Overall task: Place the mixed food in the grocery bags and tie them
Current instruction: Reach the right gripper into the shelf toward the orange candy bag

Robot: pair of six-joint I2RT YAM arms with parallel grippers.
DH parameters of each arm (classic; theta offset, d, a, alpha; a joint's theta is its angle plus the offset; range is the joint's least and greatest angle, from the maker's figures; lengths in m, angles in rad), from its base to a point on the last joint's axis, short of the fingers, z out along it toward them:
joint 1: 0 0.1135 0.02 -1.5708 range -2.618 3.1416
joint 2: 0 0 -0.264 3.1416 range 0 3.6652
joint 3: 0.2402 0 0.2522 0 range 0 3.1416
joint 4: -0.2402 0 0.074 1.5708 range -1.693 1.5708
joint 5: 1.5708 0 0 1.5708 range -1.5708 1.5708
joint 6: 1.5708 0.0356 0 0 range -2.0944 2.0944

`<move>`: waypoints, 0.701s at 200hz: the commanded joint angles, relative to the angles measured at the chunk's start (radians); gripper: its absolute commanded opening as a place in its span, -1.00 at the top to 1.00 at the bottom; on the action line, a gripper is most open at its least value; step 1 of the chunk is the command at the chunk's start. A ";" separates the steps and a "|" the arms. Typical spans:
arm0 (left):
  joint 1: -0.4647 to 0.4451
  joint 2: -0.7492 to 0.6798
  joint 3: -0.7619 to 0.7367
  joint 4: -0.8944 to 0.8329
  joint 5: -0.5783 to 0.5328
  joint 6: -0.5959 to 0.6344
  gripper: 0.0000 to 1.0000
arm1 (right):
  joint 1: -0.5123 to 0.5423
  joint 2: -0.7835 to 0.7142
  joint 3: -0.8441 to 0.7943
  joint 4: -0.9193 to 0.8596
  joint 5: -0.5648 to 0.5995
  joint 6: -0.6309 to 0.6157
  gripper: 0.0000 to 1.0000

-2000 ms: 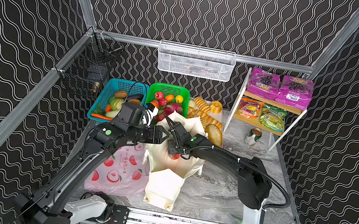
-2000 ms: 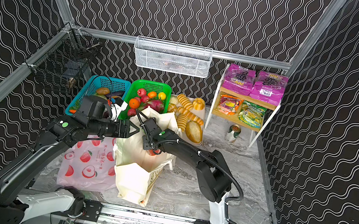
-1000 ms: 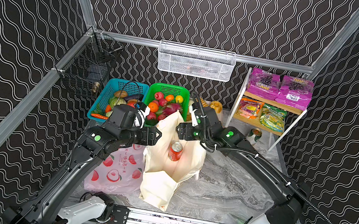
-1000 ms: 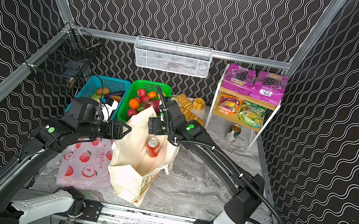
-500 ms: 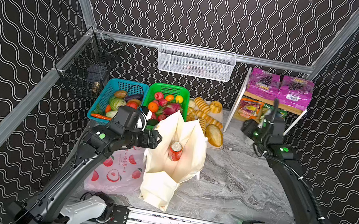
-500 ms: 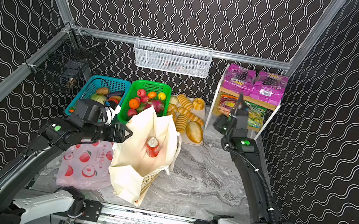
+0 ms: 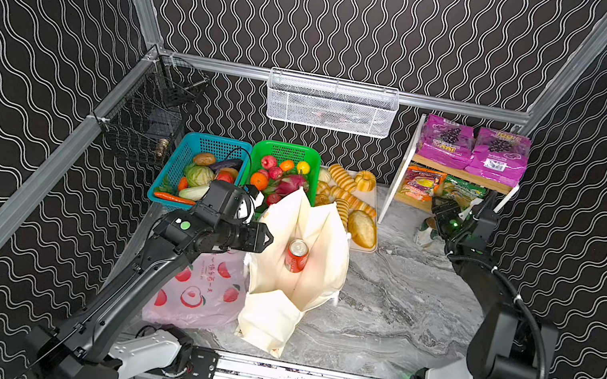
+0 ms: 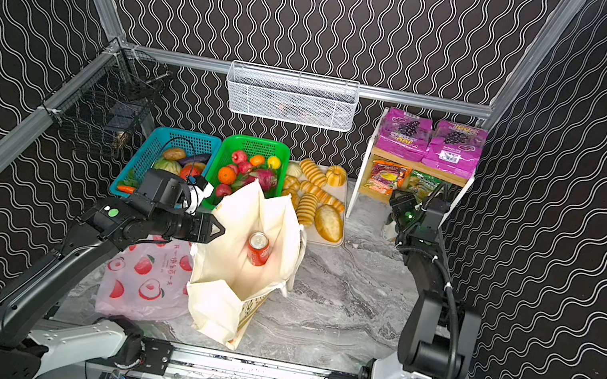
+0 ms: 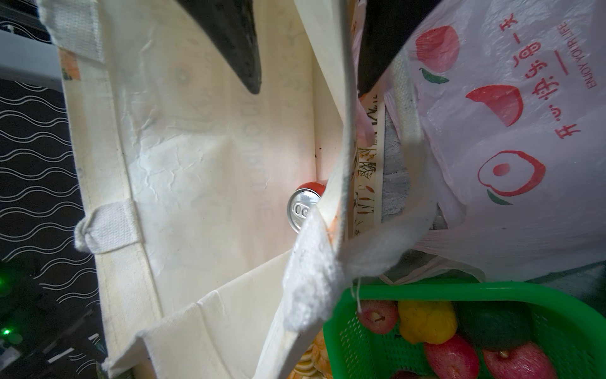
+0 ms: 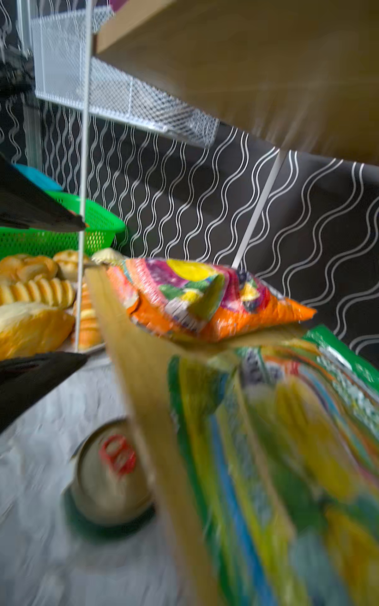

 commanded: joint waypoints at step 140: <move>0.002 0.022 0.029 0.009 -0.035 0.007 0.09 | 0.024 0.256 0.162 0.108 -0.030 0.077 -0.19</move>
